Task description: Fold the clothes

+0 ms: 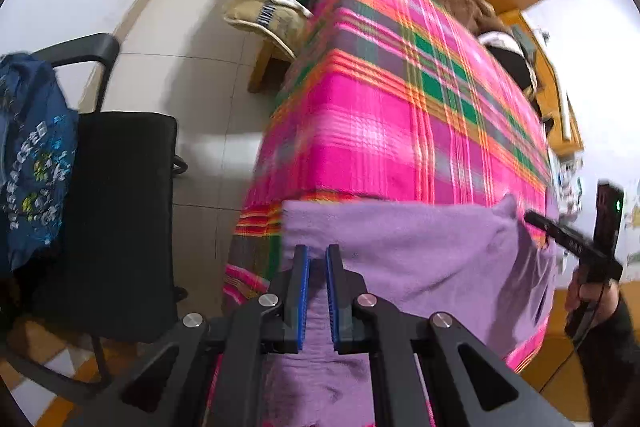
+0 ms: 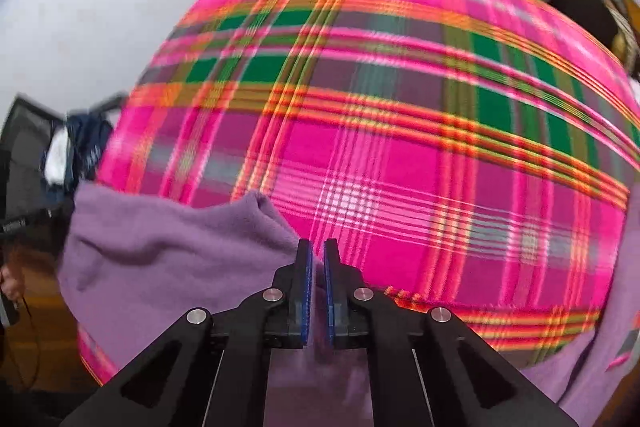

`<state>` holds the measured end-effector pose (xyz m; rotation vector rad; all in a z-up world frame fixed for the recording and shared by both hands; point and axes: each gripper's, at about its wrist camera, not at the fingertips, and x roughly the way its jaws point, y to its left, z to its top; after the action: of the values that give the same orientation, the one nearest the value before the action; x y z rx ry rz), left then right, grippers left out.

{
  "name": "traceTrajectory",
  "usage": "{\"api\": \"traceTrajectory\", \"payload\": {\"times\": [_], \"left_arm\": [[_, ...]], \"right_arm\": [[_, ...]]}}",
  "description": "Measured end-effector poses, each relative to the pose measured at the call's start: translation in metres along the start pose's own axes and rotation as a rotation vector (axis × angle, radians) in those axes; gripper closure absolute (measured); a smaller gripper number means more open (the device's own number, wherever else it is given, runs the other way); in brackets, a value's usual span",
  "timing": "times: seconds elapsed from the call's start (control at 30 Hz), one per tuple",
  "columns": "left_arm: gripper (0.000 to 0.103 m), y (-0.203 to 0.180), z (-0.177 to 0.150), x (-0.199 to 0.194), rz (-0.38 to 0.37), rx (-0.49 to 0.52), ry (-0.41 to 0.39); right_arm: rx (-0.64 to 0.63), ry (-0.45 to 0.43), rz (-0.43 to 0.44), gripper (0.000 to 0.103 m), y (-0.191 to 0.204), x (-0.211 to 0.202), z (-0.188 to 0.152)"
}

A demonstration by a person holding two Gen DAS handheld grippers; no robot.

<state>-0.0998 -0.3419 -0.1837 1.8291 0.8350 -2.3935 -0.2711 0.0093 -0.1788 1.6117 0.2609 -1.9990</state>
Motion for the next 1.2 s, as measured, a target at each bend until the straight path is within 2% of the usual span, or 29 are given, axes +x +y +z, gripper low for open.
{"api": "traceTrajectory", "payload": {"times": [0.07,0.1,0.17,0.2,0.37,0.5,0.63,0.7,0.8,0.87,1.03,1.13,1.2], "left_arm": [[0.094,0.009,-0.003,-0.010,0.015,-0.020,-0.017],[0.094,0.012,-0.006,-0.014,0.018,-0.024,-0.023],[0.094,0.016,-0.016,-0.023,0.022,-0.024,-0.031],[0.094,0.015,-0.023,-0.027,0.022,-0.020,-0.030],[0.094,0.005,-0.059,-0.026,0.014,-0.020,0.016],[0.088,0.001,-0.068,-0.025,0.070,-0.030,0.012],[0.088,-0.002,-0.077,-0.023,0.126,-0.041,0.009],[0.103,-0.004,-0.081,-0.022,0.154,-0.046,0.007],[0.103,-0.007,-0.088,-0.021,0.196,-0.054,0.005],[0.103,-0.010,-0.093,-0.022,0.220,-0.059,-0.002],[0.103,-0.047,-0.100,-0.041,0.191,0.007,-0.072],[0.103,-0.067,-0.105,-0.019,0.211,0.064,-0.028],[0.103,-0.069,-0.111,0.001,0.210,0.061,0.027]], "right_arm": [[0.009,-0.002,0.012,0.090,0.005,-0.006,-0.015],[0.013,-0.003,0.018,0.079,0.007,-0.009,-0.022],[0.022,-0.004,0.030,0.069,0.012,-0.015,-0.037],[0.026,-0.005,0.036,0.068,0.014,-0.018,-0.044],[0.048,-0.010,0.066,0.068,0.026,-0.033,-0.080],[0.047,0.010,0.087,0.068,0.030,-0.038,-0.112],[0.016,0.061,0.087,0.068,0.038,-0.025,-0.143],[0.004,0.080,0.068,0.075,0.032,-0.020,-0.156],[0.018,0.110,0.043,0.085,0.019,-0.017,-0.173],[0.033,0.089,0.038,0.085,0.010,-0.027,-0.181],[0.065,0.038,0.012,0.085,-0.015,-0.047,-0.198],[0.097,0.050,-0.015,0.085,-0.032,-0.045,-0.211],[0.119,0.066,-0.008,0.086,-0.043,-0.045,-0.222]]}}
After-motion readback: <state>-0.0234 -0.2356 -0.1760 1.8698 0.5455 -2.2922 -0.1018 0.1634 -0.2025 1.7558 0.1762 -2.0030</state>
